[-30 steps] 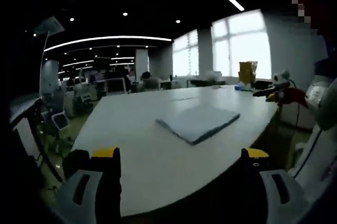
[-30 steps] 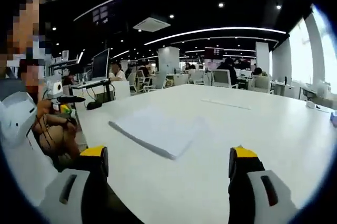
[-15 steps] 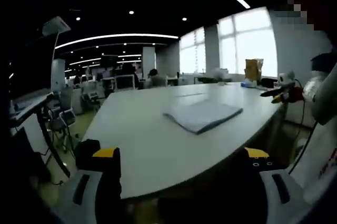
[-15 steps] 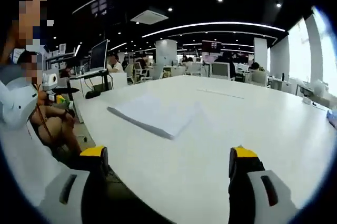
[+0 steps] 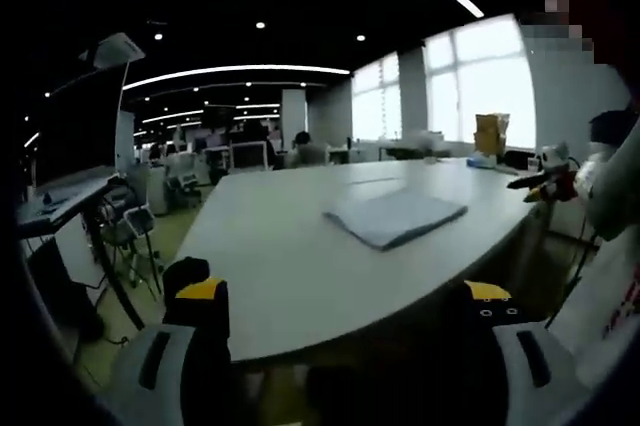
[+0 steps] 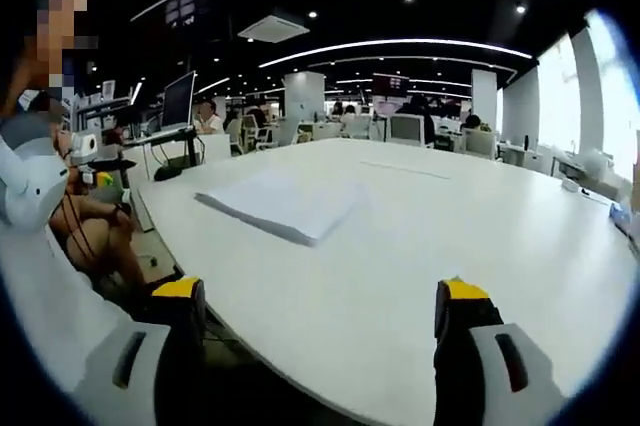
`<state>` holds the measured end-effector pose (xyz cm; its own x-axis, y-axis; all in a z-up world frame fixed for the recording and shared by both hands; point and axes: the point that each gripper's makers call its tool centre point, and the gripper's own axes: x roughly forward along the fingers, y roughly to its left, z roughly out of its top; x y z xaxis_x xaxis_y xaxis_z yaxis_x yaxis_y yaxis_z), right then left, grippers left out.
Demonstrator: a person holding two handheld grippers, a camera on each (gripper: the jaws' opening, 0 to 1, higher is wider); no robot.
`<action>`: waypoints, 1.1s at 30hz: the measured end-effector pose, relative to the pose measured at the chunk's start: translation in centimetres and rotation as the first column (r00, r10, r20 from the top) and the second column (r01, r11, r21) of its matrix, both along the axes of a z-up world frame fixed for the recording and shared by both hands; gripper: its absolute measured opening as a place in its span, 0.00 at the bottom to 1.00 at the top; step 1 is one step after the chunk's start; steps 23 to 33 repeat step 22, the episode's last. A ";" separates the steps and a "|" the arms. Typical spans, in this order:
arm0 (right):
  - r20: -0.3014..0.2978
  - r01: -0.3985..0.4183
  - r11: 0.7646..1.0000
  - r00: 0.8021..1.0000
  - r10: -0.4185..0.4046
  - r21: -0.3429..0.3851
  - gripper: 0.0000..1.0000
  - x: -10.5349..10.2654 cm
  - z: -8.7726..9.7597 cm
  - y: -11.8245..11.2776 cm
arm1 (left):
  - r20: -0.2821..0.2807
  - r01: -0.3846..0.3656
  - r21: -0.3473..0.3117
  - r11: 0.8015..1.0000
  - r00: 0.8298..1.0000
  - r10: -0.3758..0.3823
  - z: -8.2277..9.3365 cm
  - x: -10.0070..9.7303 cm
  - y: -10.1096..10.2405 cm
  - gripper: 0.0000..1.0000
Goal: Organize the stack of printing papers by aligning and flattening the scattered papers on the table
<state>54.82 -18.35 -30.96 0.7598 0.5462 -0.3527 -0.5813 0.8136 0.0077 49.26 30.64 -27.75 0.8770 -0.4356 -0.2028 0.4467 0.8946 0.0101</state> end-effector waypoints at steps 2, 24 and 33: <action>0.000 -0.001 1.000 1.000 0.001 -0.005 0.90 0.2 0.0 0.1 | -0.001 -0.001 0.007 1.000 1.000 0.001 -0.1 0.0 0.0 0.97; 0.004 -0.008 1.000 1.000 0.008 0.003 0.90 0.6 0.2 0.2 | -0.016 0.003 0.015 1.000 1.000 -0.002 -0.9 0.2 -0.3 0.97; 0.004 -0.008 1.000 1.000 0.008 0.003 0.90 0.6 0.2 0.2 | -0.016 0.003 0.015 1.000 1.000 -0.002 -0.9 0.2 -0.3 0.97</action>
